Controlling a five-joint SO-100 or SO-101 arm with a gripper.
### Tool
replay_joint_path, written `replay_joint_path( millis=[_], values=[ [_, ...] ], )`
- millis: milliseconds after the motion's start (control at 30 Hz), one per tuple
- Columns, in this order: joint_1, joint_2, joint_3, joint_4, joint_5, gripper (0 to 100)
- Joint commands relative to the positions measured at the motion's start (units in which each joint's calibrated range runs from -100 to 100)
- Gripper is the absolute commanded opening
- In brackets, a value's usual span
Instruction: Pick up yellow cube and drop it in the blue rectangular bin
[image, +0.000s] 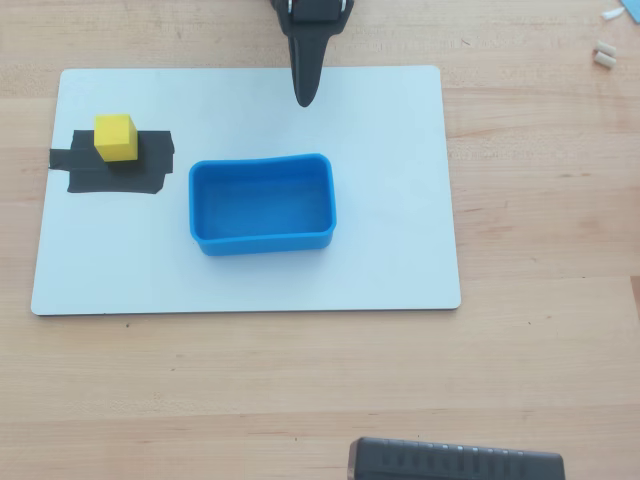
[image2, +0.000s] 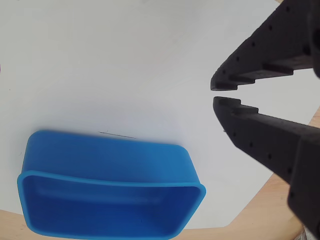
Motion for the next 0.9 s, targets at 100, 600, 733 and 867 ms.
replay_joint_path(
  millis=[100, 600, 733, 867],
  values=[
    [-0.5, -1.3, -0.2, 0.1, 0.0, 0],
    [3.5, 18.5, -21.7, 0.3, 1.8, 0],
    [7.0, 29.9, -32.7, 4.1, 5.8, 0],
    [13.2, 35.2, -37.9, 6.5, 10.6, 0]
  ],
)
